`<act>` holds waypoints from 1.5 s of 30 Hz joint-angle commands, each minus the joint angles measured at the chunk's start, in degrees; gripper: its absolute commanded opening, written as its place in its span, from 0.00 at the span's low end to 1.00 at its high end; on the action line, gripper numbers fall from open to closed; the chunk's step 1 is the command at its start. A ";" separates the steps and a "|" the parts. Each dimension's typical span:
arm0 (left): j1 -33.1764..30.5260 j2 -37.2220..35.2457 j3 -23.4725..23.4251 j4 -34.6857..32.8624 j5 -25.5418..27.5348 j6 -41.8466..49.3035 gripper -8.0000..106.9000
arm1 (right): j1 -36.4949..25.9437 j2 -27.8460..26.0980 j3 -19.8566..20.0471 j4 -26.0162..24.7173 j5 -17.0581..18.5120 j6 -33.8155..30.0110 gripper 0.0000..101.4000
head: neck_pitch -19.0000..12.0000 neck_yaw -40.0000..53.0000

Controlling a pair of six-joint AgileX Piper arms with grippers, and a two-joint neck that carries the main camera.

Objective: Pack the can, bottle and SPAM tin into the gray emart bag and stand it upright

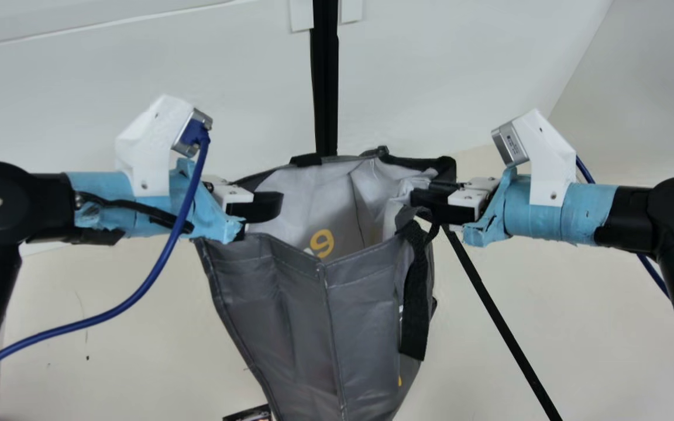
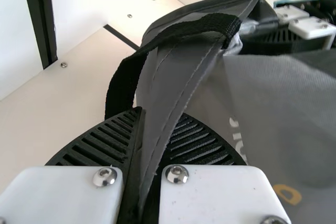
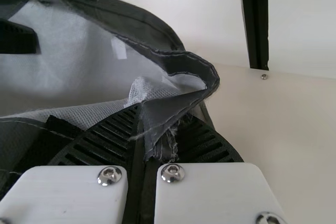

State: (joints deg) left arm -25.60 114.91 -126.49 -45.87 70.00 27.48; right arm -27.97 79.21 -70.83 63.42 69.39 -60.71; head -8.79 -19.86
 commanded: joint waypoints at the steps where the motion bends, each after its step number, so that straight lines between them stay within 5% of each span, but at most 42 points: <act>1: 0.17 0.26 -0.56 -0.27 -0.10 -0.29 0.00 | 0.00 0.00 0.00 0.00 0.00 0.00 0.00 | -1.21 -0.14; 24: 0.14 0.26 -0.80 -0.33 0.00 -0.31 0.00 | 0.02 -0.09 0.06 -0.11 -0.06 0.25 0.00 | -1.21 -0.14; 45: 0.14 0.26 -0.80 -0.33 -0.51 -0.31 0.61 | 0.02 -0.09 0.06 -0.12 -0.01 0.25 0.00 | -1.21 -0.14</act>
State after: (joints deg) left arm -25.46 115.17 -127.29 -46.20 69.49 27.16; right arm -27.95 79.12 -70.77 63.30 69.38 -60.46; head -8.79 -19.95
